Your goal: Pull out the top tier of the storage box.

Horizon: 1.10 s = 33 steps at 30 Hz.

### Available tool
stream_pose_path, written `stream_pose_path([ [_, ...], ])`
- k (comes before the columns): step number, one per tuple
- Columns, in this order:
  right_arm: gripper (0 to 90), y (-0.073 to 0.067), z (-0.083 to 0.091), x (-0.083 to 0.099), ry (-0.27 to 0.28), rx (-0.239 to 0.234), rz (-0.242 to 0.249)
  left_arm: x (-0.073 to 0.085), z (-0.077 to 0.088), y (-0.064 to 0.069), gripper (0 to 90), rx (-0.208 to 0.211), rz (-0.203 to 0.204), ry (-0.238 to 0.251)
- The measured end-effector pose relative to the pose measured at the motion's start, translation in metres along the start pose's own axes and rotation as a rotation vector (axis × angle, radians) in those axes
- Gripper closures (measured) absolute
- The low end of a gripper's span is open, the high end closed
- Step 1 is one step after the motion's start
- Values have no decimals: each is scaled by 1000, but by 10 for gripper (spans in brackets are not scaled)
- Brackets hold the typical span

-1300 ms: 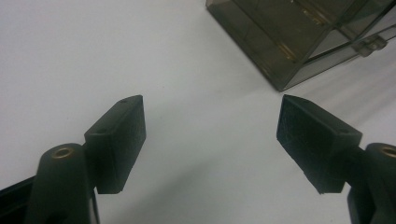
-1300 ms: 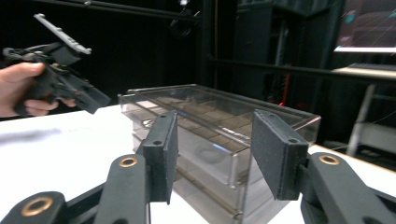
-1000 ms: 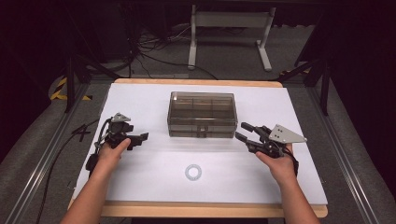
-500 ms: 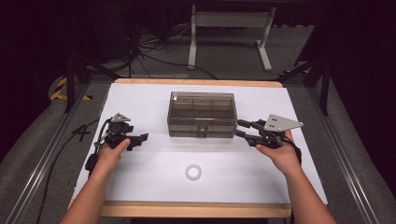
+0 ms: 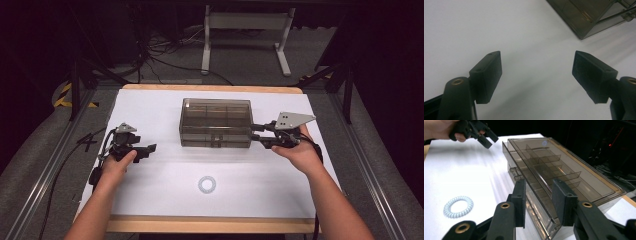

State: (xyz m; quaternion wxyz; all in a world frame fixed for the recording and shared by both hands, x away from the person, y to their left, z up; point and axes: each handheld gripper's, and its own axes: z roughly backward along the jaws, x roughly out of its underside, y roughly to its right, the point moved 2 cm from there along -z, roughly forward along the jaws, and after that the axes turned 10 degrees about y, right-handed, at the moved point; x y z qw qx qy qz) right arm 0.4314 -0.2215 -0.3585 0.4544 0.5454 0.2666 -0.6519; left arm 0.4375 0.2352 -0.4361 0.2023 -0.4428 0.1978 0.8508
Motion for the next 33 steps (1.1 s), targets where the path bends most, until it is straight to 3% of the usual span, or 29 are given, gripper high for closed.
stream_pose_path([
  [21,671,8,-21,-6,-192,-48,75,0,2,-1,248,-3,-1,-4],
  [29,682,11,-26,-11,-223,-64,80,0,2,-1,248,-3,-1,-1],
  [33,683,10,-31,-14,-265,-78,103,0,2,-2,248,-4,0,-1],
])
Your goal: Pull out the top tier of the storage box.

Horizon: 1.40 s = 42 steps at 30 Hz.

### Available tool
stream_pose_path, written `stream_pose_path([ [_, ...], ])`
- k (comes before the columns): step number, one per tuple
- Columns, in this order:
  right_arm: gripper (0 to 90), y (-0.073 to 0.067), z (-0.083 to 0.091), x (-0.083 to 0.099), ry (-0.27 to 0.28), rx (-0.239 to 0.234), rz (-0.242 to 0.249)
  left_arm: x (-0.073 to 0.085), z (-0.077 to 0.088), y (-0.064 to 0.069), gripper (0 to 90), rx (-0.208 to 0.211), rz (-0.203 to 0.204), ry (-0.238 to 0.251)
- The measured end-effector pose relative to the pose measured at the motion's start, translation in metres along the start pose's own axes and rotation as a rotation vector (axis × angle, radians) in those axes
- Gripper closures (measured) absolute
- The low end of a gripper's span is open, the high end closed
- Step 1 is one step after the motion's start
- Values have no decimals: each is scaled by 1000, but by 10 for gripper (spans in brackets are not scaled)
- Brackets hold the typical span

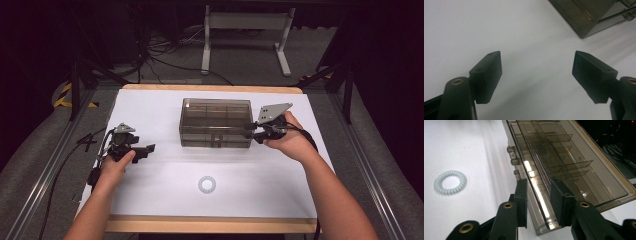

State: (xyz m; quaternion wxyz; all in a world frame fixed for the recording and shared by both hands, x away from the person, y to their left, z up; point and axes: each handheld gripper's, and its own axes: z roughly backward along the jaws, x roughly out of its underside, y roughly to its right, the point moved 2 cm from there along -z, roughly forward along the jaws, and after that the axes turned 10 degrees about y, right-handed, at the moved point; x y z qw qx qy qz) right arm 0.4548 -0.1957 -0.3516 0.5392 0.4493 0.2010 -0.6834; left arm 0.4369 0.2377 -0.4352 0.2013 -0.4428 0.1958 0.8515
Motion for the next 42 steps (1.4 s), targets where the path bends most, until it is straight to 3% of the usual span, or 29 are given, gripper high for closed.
stream_pose_path([
  [26,734,2,-19,-11,-178,-81,82,0,1,0,248,4,1,3],
  [42,793,0,-33,-14,-293,-91,120,0,1,0,248,2,0,4],
])
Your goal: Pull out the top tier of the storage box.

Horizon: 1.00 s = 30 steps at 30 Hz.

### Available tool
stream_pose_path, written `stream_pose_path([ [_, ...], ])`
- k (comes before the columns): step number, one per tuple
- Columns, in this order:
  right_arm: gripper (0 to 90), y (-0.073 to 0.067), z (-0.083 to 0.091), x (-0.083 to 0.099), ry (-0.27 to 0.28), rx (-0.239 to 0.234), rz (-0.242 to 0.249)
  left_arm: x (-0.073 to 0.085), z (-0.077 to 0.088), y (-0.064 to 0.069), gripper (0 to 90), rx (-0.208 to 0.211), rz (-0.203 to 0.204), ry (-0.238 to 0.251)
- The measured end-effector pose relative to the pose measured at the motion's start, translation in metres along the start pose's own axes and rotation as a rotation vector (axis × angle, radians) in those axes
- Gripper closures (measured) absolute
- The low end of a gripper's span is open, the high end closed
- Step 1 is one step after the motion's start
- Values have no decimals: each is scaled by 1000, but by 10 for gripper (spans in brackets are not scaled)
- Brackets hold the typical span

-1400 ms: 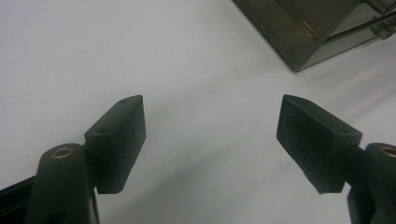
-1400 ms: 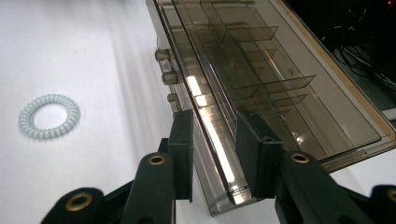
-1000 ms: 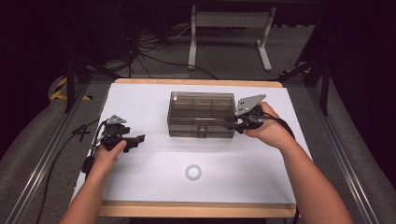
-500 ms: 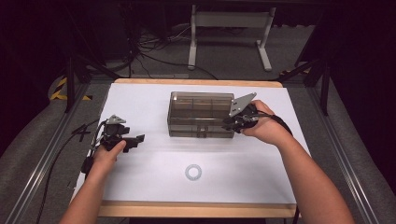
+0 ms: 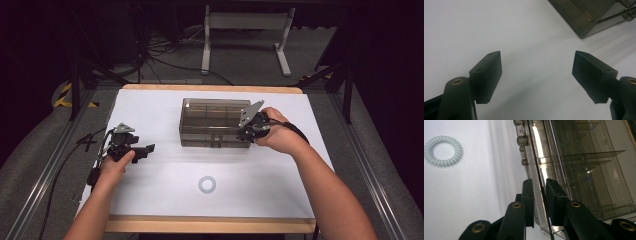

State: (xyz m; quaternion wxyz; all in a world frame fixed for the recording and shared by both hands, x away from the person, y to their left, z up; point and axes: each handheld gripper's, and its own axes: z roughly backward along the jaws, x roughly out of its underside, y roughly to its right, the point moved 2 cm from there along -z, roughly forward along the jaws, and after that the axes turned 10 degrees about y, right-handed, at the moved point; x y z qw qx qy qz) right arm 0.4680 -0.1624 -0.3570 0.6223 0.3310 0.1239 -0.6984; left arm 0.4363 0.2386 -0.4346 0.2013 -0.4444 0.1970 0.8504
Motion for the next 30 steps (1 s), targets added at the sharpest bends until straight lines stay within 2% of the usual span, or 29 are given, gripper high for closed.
stream_pose_path([
  [2,831,0,0,-1,-12,-2,4,0,0,0,248,0,2,1],
  [11,842,-2,1,-3,-34,-17,16,0,0,0,248,0,4,3],
  [19,850,-9,3,-6,-61,-40,10,-1,0,0,248,4,-2,2],
  [30,859,-20,5,-10,-84,-59,28,-1,-1,1,248,8,1,0],
])
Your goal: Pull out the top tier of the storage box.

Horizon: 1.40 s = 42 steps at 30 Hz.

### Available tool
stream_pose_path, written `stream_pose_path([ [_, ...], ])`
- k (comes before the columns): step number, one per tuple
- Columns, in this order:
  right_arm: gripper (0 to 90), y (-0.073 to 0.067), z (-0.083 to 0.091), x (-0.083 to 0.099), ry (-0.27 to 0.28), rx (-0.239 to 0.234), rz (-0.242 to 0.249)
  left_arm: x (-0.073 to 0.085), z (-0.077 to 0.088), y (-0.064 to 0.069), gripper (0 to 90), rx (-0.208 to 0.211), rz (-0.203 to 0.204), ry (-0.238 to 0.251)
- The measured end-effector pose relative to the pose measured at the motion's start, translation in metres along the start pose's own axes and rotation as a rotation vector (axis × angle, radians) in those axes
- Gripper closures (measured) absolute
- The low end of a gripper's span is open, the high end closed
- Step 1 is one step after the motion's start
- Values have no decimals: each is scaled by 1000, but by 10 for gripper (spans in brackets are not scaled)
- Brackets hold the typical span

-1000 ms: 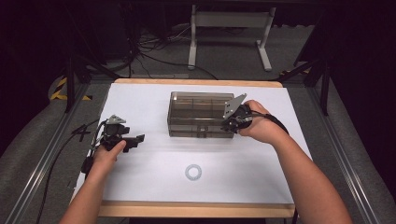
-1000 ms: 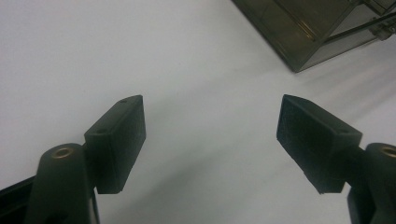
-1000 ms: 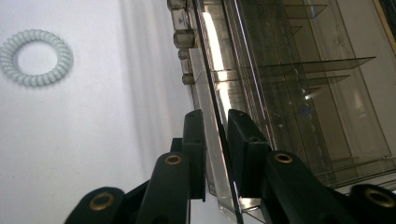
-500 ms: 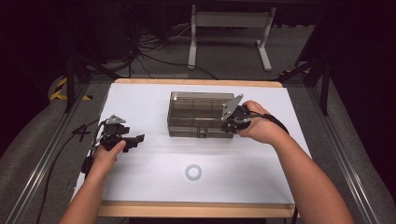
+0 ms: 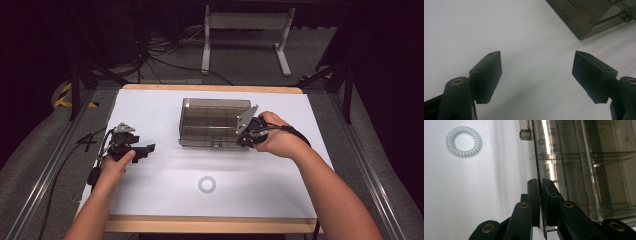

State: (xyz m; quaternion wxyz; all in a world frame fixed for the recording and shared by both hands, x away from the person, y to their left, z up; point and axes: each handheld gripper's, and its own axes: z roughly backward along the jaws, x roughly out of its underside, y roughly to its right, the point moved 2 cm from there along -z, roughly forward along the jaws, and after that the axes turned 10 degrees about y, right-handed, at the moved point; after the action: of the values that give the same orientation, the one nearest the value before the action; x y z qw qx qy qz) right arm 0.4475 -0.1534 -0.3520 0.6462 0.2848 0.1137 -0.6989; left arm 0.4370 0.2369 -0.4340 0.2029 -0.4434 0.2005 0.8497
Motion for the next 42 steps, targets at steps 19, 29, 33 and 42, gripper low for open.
stream_pose_path([
  [19,867,-20,5,-4,-52,-30,15,-1,-3,2,248,3,-9,-4],
  [29,872,-32,7,-3,-63,-46,29,-1,-3,2,247,3,-9,-5],
  [33,873,-36,7,-3,-65,-43,34,-1,-3,2,248,2,-9,-5],
  [42,877,-43,7,-1,-59,-47,45,-1,-4,4,248,5,-12,-4],
])
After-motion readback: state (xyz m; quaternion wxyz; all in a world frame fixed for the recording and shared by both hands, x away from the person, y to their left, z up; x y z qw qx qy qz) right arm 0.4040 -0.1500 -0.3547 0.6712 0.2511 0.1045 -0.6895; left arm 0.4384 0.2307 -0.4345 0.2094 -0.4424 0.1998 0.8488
